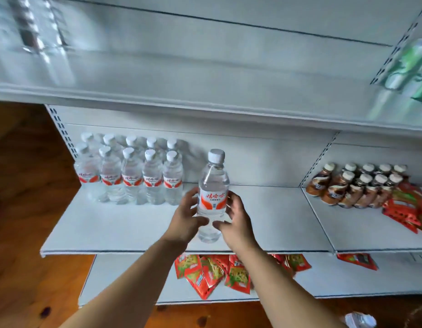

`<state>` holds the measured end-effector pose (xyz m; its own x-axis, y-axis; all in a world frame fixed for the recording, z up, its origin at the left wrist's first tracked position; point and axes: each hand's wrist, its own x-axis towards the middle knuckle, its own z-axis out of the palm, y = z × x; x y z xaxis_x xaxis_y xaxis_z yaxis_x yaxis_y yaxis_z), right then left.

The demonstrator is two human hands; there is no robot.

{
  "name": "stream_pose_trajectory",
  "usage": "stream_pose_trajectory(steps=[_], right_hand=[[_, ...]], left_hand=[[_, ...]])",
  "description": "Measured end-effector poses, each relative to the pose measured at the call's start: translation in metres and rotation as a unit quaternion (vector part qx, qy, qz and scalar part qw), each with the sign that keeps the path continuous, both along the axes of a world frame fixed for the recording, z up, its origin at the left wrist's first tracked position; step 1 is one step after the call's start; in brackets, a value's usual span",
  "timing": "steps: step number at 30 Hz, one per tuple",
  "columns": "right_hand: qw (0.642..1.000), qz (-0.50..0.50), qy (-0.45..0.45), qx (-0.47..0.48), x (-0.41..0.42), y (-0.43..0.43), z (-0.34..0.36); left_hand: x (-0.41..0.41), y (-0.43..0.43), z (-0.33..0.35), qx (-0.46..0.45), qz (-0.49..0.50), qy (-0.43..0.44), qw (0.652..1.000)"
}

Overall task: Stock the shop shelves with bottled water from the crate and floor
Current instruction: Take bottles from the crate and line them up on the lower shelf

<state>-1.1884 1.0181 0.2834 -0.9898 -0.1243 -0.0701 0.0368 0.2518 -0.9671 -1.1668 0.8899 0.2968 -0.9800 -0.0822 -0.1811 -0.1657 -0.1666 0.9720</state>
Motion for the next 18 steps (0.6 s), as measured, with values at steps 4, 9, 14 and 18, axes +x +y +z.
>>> stream_pose_trajectory(steps=[4, 9, 14, 18], right_hand=[[0.999, 0.007, 0.037, -0.002, -0.066, -0.012, -0.073], [0.996, 0.002, 0.084, -0.042, -0.124, -0.021, -0.147], [0.989, 0.015, 0.138, -0.054, -0.159, -0.028, -0.182], [0.984, 0.024, 0.166, -0.055, -0.186, -0.046, -0.188]], left_hand=[[-0.057, -0.005, -0.077, 0.017, 0.039, 0.033, 0.999], [-0.106, -0.008, -0.147, 0.022, 0.066, 0.078, 0.995], [-0.132, -0.001, -0.178, -0.033, 0.172, 0.094, 0.980], [-0.145, 0.003, -0.189, -0.181, 0.281, 0.062, 0.941]])
